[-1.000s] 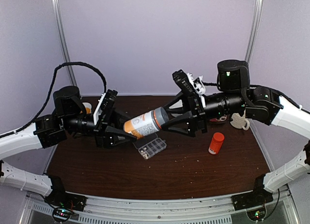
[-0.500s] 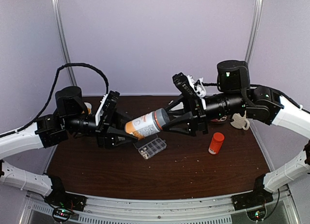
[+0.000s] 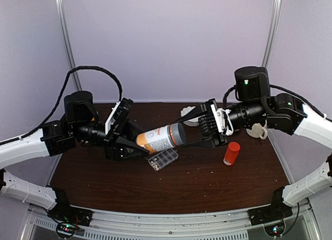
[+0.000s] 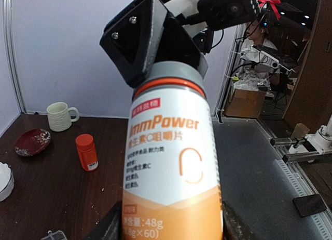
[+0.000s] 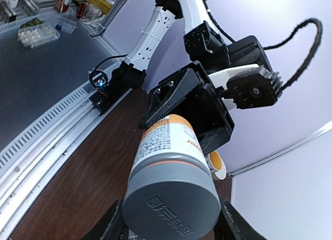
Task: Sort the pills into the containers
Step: Screw the lid of the pill bottle onto the pill bottle.
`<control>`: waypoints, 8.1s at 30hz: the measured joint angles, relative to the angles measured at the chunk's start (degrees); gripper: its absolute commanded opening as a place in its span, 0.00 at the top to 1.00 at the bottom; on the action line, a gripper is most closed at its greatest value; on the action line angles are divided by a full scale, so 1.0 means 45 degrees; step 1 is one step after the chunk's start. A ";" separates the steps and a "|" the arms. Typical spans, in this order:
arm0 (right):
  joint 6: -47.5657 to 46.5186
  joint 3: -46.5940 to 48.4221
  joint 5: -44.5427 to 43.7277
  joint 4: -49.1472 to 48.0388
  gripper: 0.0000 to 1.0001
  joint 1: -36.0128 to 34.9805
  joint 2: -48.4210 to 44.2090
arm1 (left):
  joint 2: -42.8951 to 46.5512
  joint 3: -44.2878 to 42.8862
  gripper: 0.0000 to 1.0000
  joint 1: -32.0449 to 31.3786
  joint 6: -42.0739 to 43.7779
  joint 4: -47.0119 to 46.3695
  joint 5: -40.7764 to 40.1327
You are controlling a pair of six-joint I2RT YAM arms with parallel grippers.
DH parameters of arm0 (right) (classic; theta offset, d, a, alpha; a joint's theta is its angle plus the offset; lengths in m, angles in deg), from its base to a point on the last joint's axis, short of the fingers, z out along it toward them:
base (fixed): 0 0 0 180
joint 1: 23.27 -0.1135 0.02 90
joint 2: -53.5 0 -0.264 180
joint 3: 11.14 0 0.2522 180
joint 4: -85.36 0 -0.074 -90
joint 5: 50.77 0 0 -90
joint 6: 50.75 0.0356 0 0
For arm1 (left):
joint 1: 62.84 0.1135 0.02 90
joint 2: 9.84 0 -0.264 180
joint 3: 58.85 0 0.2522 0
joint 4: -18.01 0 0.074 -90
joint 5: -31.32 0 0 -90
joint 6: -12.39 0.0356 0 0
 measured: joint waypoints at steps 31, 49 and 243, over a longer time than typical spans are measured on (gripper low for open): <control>0.8582 -0.1656 -0.1744 -0.1991 0.00 -0.0461 -0.1962 | 0.0714 -0.0185 0.88 -0.0049 0.2069 0.1982 -0.3002; 1.5072 0.0369 -0.2288 -0.0539 0.02 -0.0117 0.0092 | 0.1511 0.0078 0.97 -0.0049 0.2390 0.1205 -0.3711; 0.7825 -0.1394 -0.5343 -0.1321 0.00 -0.2050 -0.2817 | -0.0257 -0.0894 1.00 -0.0306 0.2856 0.3133 -0.2380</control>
